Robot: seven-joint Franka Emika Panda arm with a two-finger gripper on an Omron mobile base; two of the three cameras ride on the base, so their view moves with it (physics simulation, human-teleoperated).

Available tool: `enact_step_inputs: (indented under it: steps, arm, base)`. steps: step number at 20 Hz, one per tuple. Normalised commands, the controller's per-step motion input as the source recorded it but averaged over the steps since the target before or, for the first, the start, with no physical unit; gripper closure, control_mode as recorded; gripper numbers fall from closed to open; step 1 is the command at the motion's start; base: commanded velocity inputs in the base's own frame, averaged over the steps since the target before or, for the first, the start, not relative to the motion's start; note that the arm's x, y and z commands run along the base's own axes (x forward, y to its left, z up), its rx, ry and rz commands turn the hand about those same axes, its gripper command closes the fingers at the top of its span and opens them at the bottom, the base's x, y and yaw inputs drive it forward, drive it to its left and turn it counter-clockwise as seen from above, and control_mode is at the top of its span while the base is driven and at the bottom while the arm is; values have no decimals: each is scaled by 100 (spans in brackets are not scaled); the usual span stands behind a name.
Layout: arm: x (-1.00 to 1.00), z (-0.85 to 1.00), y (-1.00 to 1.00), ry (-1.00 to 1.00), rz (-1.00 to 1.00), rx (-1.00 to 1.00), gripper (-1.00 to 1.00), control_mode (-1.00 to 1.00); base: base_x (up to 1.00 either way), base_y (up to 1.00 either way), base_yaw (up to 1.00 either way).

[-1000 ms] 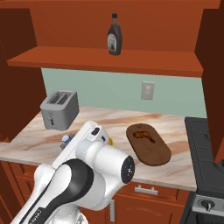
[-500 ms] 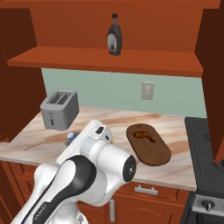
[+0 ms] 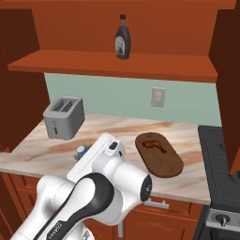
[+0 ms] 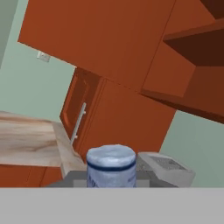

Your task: Pick the chicken drumstick from the plate and place it on the cutting board. Then pick the condiment bottle from the cabinet and place it next to the cutting board.

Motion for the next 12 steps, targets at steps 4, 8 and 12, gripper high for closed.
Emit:
enact_step_inputs:
  steps: [4,8,12]
  arm:
    - [0,-21,-3,-4,0,7,100,-100]
    - [0,-13,-1,-4,0,4,100,-100]
    - [0,-10,0,-3,0,1,100,-100]
  base:
    - [0,0,0]
    - [0,0,0]
    - [0,0,0]
